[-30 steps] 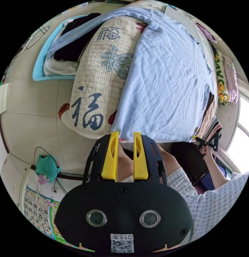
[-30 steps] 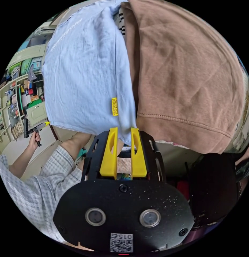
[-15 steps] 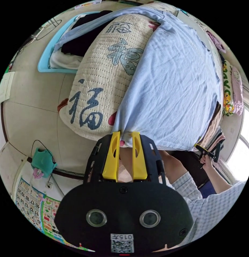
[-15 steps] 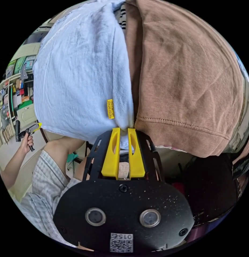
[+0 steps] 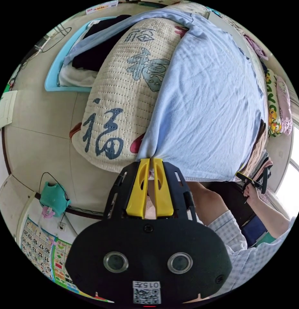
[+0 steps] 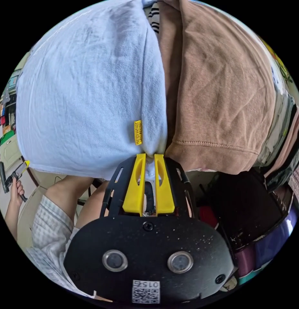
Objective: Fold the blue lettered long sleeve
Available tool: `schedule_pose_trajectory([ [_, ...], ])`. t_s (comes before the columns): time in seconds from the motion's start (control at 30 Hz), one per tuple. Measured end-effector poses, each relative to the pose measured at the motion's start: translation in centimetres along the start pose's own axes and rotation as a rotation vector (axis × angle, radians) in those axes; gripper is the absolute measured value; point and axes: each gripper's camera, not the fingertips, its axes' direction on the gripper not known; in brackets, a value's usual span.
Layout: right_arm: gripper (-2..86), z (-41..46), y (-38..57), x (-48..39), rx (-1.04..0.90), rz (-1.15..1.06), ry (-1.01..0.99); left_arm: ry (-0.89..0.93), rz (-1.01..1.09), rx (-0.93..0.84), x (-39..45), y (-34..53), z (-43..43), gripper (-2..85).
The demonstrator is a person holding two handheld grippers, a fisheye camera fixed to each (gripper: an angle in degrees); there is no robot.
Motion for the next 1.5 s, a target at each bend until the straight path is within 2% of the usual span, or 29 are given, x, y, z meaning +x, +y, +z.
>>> schedule_pose_trajectory([
  [0.17, 5.2, -1.2, 0.6, 0.0, -0.060, -0.056, 0.043, -0.125, 0.164, -0.007, 0.1, -2.1, 5.9, 1.2],
  [0.4, 5.2, -3.8, 3.0, 2.7, -0.083, -0.146, -0.040, -0.017, 0.142, -0.015, -4.3, -4.0, 12.1, 0.9],
  [0.53, 5.2, -5.2, 5.4, 4.3, -0.031, -0.191, -0.081, -0.124, 0.097, -0.071, -6.3, -4.0, 15.8, 0.3],
  [0.63, 5.0, -6.8, 7.4, 6.3, -0.012, -0.256, -0.154, -0.165, 0.075, -0.078, -5.9, -4.0, 17.8, 0.2],
  [0.7, 3.7, -8.9, 9.0, 8.8, -0.026, -0.344, -0.295, -0.184, 0.081, -0.050, -3.7, -4.7, 18.6, 0.3],
  [0.8, 1.6, -12.0, 11.4, 14.3, -0.024, -0.333, -0.498, -0.102, 0.153, 0.053, 3.3, -8.1, 20.3, 0.7],
  [0.87, 1.3, -14.2, 12.8, 18.3, 0.036, -0.300, -0.614, -0.026, 0.293, 0.119, 11.8, -12.3, 23.1, 1.4],
  [0.93, 1.5, -16.9, 14.1, 22.9, 0.155, -0.238, -0.702, 0.042, 0.437, 0.124, 19.4, -15.7, 26.1, 2.3],
  [1.03, 2.9, -21.2, 15.0, 33.4, 0.464, 0.010, -0.772, 0.143, 0.723, 0.092, 33.4, -20.5, 32.0, 5.1],
  [1.17, 5.5, -22.0, 14.2, 42.9, 0.702, 0.297, -0.842, 0.256, 1.068, 0.025, 51.5, -23.9, 40.4, 6.7],
  [1.3, 7.4, -20.7, 11.9, 49.0, 0.832, 0.522, -0.934, 0.197, 1.259, -0.014, 63.9, -25.1, 48.6, 7.4],
  [1.37, 8.0, -20.4, 11.1, 49.8, 0.868, 0.576, -0.919, 0.104, 1.351, -0.068, 70.3, -25.8, 54.2, 7.8],
  [1.5, 9.8, -18.8, 9.4, 50.2, 0.824, 0.675, -0.919, -0.012, 1.422, -0.094, 76.4, -27.0, 61.1, 8.4],
])
